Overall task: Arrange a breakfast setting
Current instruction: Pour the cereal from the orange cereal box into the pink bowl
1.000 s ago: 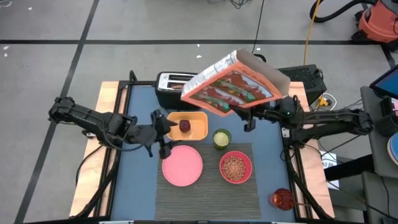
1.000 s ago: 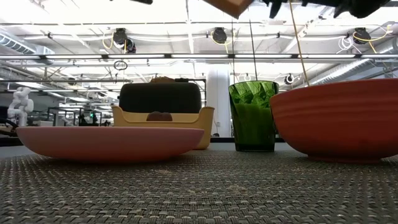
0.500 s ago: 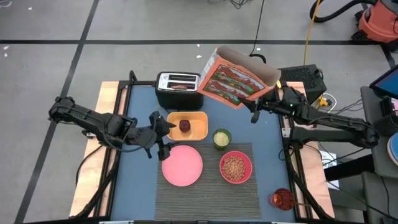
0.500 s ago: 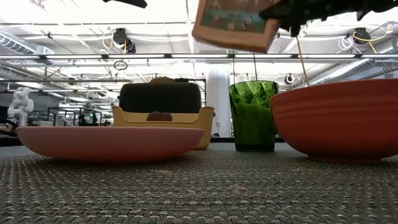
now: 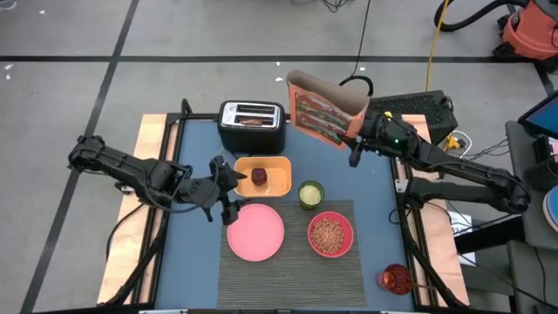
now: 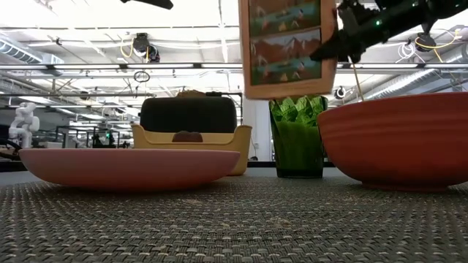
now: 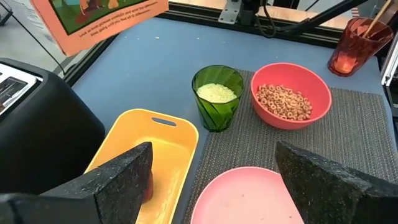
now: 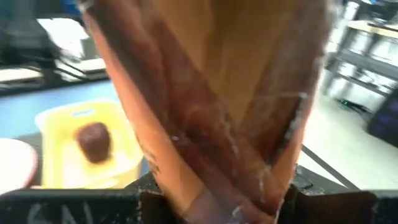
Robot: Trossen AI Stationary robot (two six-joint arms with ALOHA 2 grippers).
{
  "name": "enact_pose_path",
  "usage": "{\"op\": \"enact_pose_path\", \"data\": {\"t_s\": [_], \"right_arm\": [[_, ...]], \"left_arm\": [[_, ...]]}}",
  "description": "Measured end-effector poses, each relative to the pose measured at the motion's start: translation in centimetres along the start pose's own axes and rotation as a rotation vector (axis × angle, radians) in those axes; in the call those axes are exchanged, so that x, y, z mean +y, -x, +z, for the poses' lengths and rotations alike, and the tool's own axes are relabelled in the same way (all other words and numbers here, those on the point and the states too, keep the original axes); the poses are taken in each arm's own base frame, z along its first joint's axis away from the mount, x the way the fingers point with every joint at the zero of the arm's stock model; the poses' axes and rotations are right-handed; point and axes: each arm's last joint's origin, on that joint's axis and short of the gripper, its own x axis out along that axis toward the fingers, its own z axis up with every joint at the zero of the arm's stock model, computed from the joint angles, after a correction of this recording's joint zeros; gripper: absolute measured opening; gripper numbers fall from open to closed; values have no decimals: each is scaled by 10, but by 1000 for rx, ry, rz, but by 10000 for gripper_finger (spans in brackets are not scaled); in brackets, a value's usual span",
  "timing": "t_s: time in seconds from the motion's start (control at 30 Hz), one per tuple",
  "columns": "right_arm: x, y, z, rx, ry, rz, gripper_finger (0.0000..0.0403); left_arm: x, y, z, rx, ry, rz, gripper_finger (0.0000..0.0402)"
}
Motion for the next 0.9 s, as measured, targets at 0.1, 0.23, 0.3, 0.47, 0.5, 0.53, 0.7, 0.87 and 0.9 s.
{"op": "enact_pose_path", "data": {"t_s": [0.1, 0.23, 0.3, 0.47, 0.5, 0.53, 0.7, 0.87, 0.9], "right_arm": [[-4, 0, -3, 37, -7, -71, 130], [-5, -2, -13, 53, -19, -99, 130], [-5, -5, -21, 50, -42, -110, 130], [-4, -11, -50, 3, -92, -148, 130], [-4, -11, -56, -12, -97, -149, 130], [-3, -12, -62, -28, -98, -148, 130], [-2, -11, -89, -85, -106, -148, 130], [-1, -9, -112, -53, -139, -146, 130], [0, -8, -116, -41, -143, -146, 130]], "left_arm": [[0, 0, 0, 0, 6, 0, 344], [0, 0, 0, 0, 7, 0, 344], [0, 0, 0, 0, 6, 0, 344], [0, 0, 0, 0, 7, 0, 344], [0, 0, 0, 0, 6, 0, 344], [0, 0, 0, 0, 6, 0, 344], [0, 0, 0, -1, 6, 1, 344], [0, 0, 0, 0, 6, 1, 344], [0, 0, 0, -1, 6, 1, 344]]}}
